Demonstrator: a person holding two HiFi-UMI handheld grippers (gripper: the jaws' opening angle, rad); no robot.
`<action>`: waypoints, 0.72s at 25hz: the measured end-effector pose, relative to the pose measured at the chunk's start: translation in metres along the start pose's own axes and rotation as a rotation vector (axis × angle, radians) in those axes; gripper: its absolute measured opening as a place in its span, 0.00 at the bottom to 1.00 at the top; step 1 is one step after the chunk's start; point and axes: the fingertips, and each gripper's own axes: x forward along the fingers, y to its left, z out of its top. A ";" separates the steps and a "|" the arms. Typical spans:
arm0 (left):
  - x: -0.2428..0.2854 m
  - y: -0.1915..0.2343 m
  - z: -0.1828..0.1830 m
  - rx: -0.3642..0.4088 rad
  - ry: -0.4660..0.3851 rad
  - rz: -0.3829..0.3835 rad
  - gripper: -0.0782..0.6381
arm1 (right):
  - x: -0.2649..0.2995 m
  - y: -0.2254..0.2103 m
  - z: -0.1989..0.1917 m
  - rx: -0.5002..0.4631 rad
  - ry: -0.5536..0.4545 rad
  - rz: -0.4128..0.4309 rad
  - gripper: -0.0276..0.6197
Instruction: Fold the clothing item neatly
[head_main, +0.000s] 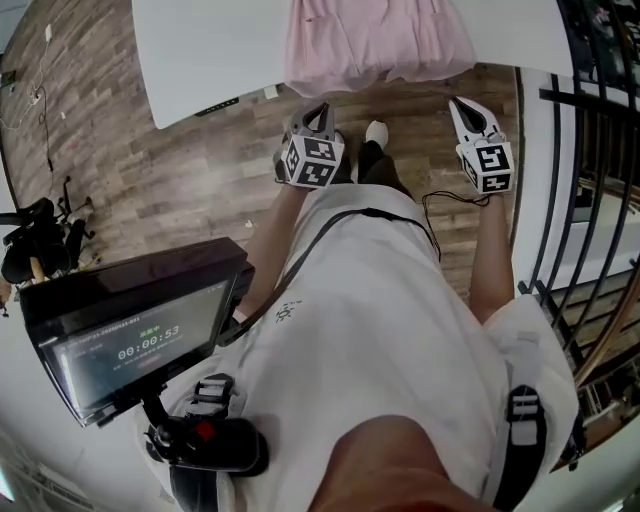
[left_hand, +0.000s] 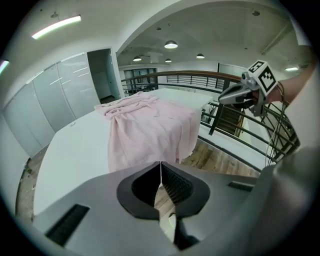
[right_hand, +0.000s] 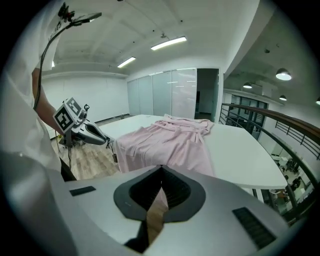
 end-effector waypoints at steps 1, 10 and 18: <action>0.001 0.005 -0.009 0.001 0.007 0.009 0.11 | -0.001 0.001 0.000 0.001 0.002 -0.014 0.05; 0.031 0.028 -0.075 0.006 0.060 0.031 0.12 | 0.006 0.000 -0.046 0.128 0.034 -0.180 0.05; 0.100 0.045 -0.136 -0.021 0.138 0.049 0.30 | 0.042 -0.014 -0.114 0.170 0.054 -0.242 0.05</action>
